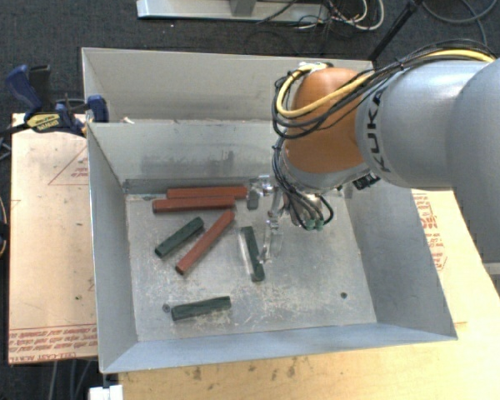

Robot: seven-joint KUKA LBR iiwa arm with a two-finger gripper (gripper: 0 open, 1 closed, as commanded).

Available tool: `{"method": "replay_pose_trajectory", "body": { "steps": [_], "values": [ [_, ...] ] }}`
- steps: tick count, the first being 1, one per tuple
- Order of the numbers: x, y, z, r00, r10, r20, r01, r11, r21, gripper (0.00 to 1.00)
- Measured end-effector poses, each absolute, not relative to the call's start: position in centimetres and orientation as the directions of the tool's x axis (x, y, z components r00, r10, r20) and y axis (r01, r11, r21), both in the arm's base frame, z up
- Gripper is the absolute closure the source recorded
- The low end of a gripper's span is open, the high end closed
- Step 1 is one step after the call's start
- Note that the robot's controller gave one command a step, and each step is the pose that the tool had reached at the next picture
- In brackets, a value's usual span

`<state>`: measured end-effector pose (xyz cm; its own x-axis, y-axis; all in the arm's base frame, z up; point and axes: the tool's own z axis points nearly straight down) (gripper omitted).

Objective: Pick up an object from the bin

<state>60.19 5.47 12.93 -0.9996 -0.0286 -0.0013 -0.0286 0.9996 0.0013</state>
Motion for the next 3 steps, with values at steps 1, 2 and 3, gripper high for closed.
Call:
{"method": "replay_pose_trajectory", "body": {
  "steps": [1,2,3],
  "values": [
    [61.6,8.2,12.2,-0.989,-0.148,-0.004,-0.148,0.989,-0.002,0.00],
    [60.5,11.0,8.7,-0.978,-0.209,-0.003,-0.209,0.978,0.002,0.00],
    [62.6,15.6,7.1,-0.921,-0.390,-0.004,-0.390,0.921,0.001,1.00]
  ]
}}
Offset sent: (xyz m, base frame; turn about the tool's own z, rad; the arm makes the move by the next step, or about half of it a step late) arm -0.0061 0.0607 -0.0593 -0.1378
